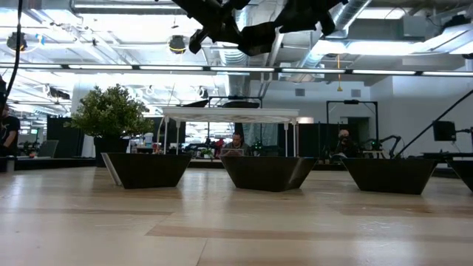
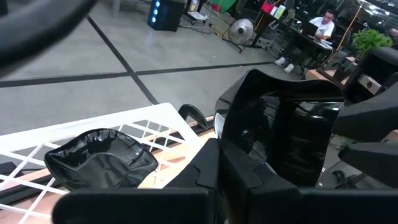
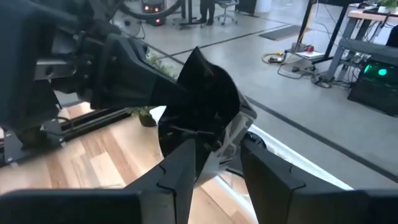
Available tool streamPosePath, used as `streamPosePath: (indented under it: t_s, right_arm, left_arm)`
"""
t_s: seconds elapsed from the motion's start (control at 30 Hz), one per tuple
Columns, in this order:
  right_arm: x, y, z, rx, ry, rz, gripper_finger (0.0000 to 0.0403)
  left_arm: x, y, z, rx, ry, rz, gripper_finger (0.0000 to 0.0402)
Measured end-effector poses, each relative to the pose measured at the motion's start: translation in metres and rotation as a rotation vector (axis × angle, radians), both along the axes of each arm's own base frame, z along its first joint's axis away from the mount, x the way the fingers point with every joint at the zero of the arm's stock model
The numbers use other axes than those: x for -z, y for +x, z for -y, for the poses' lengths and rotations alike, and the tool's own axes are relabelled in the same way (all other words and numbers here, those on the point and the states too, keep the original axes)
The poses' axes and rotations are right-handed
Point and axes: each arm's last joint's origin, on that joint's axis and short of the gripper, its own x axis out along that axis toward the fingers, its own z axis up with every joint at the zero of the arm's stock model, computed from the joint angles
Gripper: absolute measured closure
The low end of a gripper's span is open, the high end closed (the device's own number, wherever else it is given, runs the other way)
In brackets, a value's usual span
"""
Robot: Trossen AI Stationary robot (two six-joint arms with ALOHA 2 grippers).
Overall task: Pick & Place Mini shaped plates
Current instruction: Put the black distorted square plate on the shelf
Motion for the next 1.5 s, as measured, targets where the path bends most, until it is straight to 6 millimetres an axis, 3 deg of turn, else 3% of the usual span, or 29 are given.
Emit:
streamPosePath:
  t_s: [0.6,1.07,1.5]
  right_arm:
    - [-0.0016,0.0034,0.0037,0.061,-0.002,0.050,0.0315]
    - [-0.0020,0.0033,0.0034,0.060,-0.005,0.051,0.0397]
    - [-0.0020,0.0033,0.0034,0.063,-0.007,0.050,0.0401]
  left_arm:
    - [-0.0035,0.0026,0.0066,0.014,0.013,0.034,0.0395]
    - [-0.0050,0.0030,0.0061,0.006,0.020,0.051,0.0392]
    - [-0.0059,0.0036,0.0068,0.026,0.030,0.050,0.0363]
